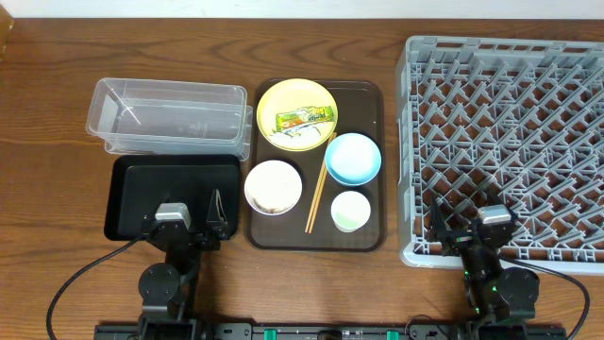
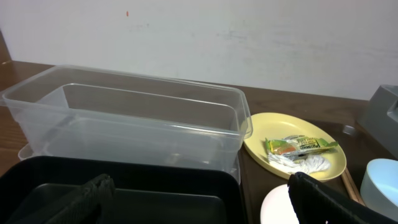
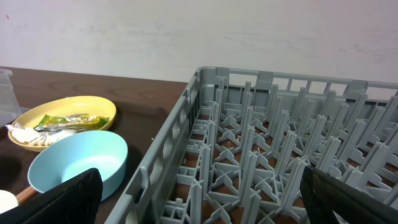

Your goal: Sort waste into correct bins and load items into the dishwasher rack

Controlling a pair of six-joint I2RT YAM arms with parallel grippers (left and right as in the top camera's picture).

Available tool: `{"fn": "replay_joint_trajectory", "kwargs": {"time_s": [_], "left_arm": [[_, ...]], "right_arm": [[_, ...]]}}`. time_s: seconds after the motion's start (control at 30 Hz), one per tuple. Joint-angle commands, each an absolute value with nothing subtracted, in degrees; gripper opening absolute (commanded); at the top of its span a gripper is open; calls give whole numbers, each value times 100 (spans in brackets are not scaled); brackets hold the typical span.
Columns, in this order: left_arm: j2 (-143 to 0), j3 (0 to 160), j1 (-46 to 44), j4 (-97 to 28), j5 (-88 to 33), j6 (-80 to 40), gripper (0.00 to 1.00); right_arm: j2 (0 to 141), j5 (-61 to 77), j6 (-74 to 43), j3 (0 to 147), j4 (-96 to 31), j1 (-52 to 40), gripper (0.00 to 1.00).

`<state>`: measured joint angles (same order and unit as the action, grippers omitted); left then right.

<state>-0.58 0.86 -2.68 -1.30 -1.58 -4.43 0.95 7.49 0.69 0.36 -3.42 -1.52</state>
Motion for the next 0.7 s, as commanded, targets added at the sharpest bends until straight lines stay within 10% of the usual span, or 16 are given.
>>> {"fn": "replay_joint_trajectory", "kwargs": {"time_s": [0.0,0.67], "left_arm": [[-23,23,-237,-405,-104,-366,91],[-23,23,-237,-405,-104,-368,91]], "right_arm": [[64,753,137,32,-366,-67,99],[64,707,110,32,-346,-67,99]]}}
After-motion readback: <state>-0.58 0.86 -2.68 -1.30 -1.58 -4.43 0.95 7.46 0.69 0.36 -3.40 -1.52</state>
